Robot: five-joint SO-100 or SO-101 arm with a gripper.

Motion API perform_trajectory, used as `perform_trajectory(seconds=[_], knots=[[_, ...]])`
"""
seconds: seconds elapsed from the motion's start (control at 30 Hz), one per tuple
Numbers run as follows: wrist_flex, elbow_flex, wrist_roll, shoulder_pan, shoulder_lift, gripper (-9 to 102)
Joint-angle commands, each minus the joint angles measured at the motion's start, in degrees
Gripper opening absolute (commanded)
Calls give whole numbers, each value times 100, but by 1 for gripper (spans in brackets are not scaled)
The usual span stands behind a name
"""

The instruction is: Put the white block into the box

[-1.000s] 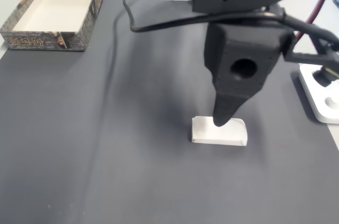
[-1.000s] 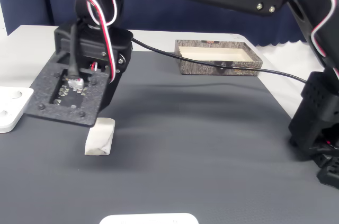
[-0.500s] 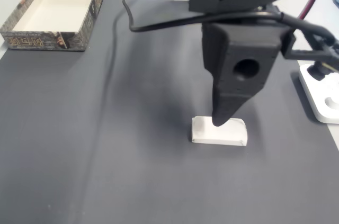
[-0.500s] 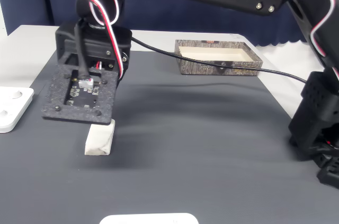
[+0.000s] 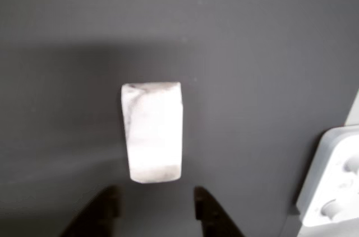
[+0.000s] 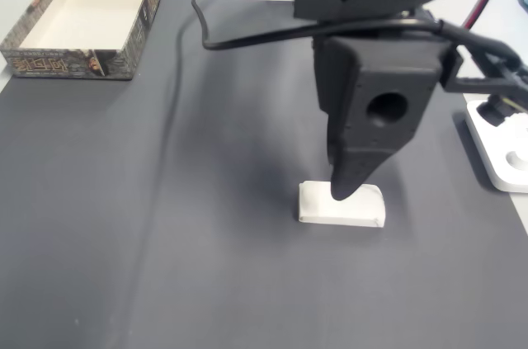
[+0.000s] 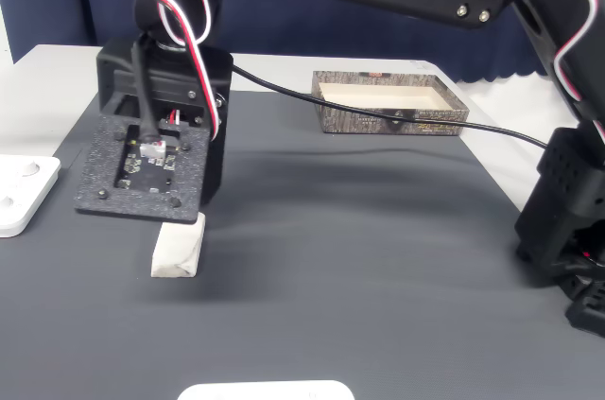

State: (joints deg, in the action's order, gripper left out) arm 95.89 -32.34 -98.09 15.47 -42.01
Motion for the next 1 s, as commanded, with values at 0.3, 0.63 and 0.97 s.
perform_trajectory(seconds=[0.3, 0.63, 0.97], knots=[[-246, 369, 299, 35, -264, 35], [-615, 492, 404, -44, 9, 39], [-633, 448, 246, -123, 176, 40]])
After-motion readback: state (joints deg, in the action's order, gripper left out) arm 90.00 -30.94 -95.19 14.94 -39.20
